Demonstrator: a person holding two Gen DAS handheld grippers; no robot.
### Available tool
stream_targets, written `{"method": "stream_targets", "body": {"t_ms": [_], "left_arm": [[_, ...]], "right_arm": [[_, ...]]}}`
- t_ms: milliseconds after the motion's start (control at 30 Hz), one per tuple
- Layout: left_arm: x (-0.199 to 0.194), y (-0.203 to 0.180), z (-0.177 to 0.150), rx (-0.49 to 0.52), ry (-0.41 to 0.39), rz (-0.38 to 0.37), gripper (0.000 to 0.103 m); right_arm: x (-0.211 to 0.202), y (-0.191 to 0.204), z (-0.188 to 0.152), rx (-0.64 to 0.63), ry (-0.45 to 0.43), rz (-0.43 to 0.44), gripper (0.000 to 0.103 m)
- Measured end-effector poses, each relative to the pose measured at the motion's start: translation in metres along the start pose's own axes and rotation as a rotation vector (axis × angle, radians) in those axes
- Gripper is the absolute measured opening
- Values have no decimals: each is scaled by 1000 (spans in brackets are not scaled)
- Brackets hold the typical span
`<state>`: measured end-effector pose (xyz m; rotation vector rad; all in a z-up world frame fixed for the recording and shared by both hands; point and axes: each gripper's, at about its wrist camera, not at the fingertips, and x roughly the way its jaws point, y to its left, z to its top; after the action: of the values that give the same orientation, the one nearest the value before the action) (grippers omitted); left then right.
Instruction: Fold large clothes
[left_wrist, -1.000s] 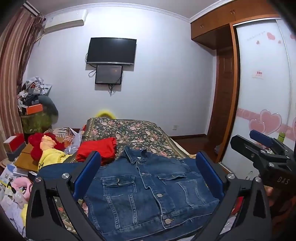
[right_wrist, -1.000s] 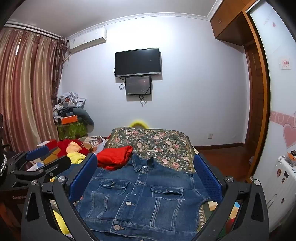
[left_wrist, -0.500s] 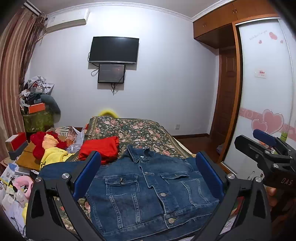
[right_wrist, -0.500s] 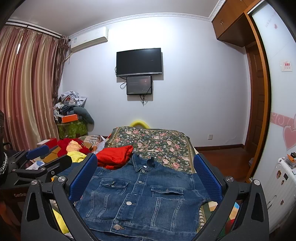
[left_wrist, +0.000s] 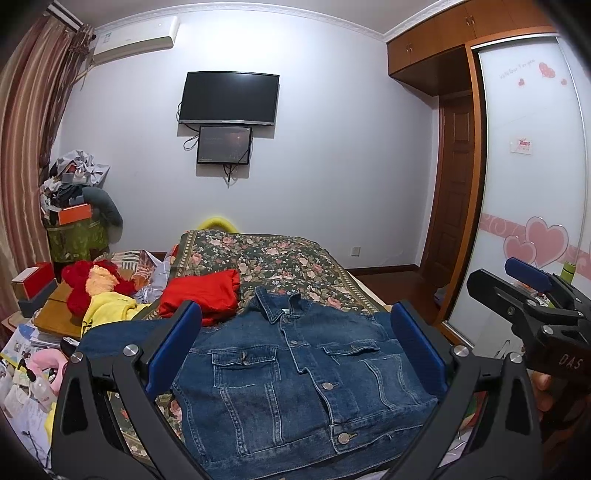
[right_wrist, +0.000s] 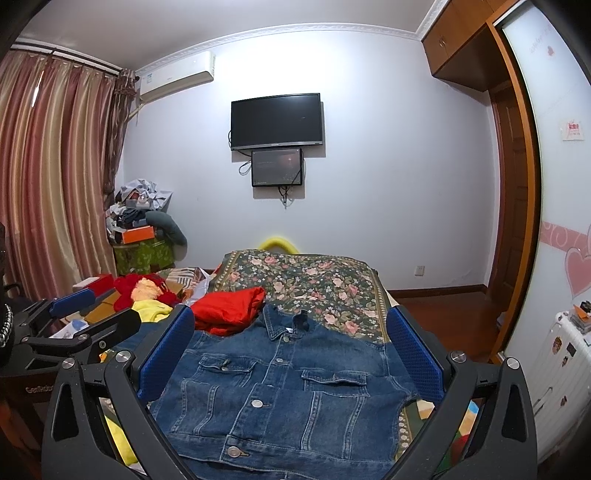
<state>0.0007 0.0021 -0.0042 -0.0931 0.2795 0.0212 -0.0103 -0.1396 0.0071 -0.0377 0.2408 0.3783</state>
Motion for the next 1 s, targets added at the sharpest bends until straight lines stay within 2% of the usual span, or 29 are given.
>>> {"method": "stream_targets", "body": {"t_ms": [1000], "left_arm": [[0,0,-1,0,13,-3,103]], "right_arm": [[3,-2,0,3,12,-7,103]]}}
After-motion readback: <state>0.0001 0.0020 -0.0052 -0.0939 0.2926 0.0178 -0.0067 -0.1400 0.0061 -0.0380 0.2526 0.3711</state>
